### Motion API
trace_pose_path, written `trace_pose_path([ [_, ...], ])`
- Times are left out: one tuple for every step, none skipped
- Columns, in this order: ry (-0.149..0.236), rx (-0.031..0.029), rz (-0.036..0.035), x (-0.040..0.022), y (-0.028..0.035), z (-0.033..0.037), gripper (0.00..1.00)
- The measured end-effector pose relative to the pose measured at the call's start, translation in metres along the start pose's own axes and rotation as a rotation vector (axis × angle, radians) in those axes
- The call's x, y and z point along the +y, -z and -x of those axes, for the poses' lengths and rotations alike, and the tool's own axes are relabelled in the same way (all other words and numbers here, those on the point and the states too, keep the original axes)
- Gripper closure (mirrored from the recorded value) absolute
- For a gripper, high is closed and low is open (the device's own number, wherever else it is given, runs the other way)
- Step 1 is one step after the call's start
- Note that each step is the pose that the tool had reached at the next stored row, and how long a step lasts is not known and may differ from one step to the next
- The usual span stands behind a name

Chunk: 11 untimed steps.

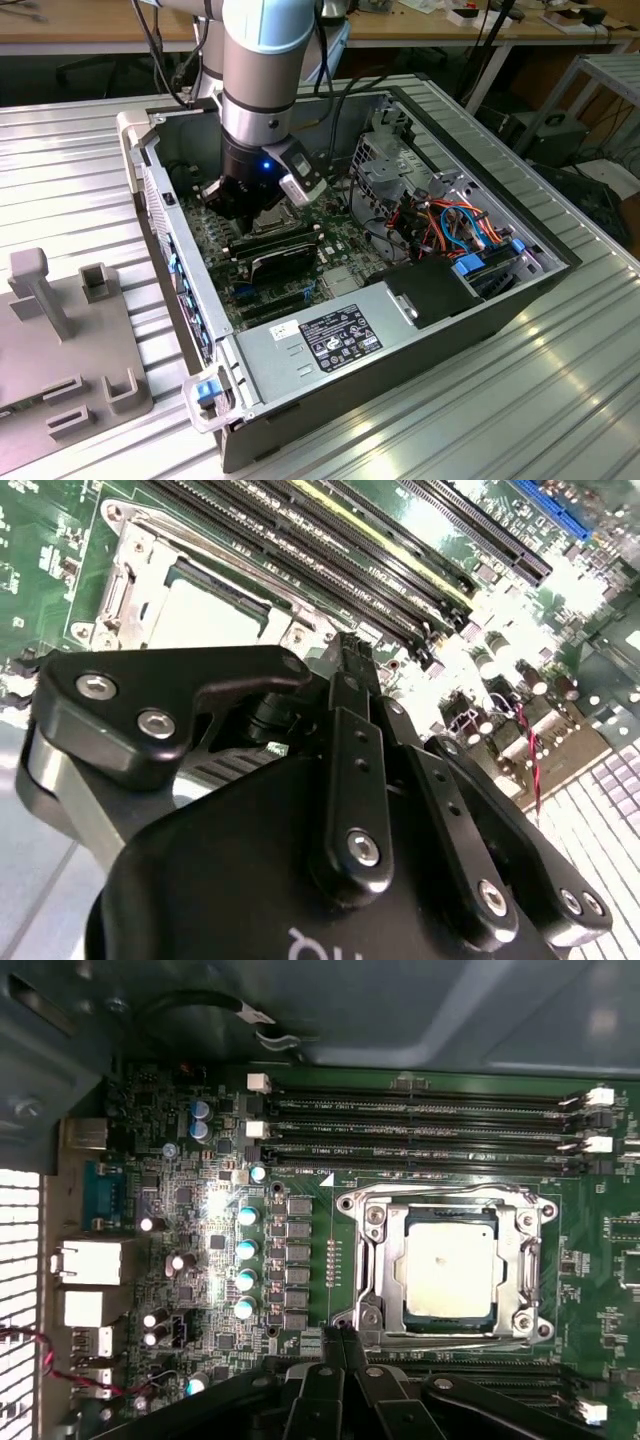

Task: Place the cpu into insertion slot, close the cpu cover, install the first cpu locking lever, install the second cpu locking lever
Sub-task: 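Install the second cpu locking lever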

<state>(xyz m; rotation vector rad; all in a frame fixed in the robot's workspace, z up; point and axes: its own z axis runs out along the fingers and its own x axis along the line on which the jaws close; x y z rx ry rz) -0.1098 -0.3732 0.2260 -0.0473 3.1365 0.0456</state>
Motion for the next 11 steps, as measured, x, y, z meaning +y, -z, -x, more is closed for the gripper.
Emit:
trace_pose_path([
  [0.0, 0.0, -0.0001, 0.0002, 0.0025, 0.0, 0.89],
  [0.0, 0.0, -0.0002, 0.0003, 0.0048, 0.0, 0.89],
  [0.0, 0.0, -0.0002, 0.0003, 0.0057, 0.0, 0.89],
  [0.0, -0.0001, 0.0, 0.0003, 0.0057, 0.0, 0.89],
  [0.0, -0.0003, 0.0001, 0.0003, 0.0057, 0.0001, 0.89],
  [0.0, 0.0, -0.0002, 0.0003, 0.0059, 0.0, 0.89],
  [0.0, 0.0, -0.0002, 0.0003, 0.006, 0.0, 0.89],
  [0.0, 0.0, -0.0002, 0.0003, 0.0063, 0.0, 0.89],
  [0.0, 0.0, -0.0002, 0.0003, 0.0066, 0.0, 0.89],
  [0.0, 0.0, -0.0002, 0.0003, 0.0066, 0.0, 0.89],
  [0.0, 0.0, -0.0002, 0.0003, 0.0067, 0.0, 0.89],
])
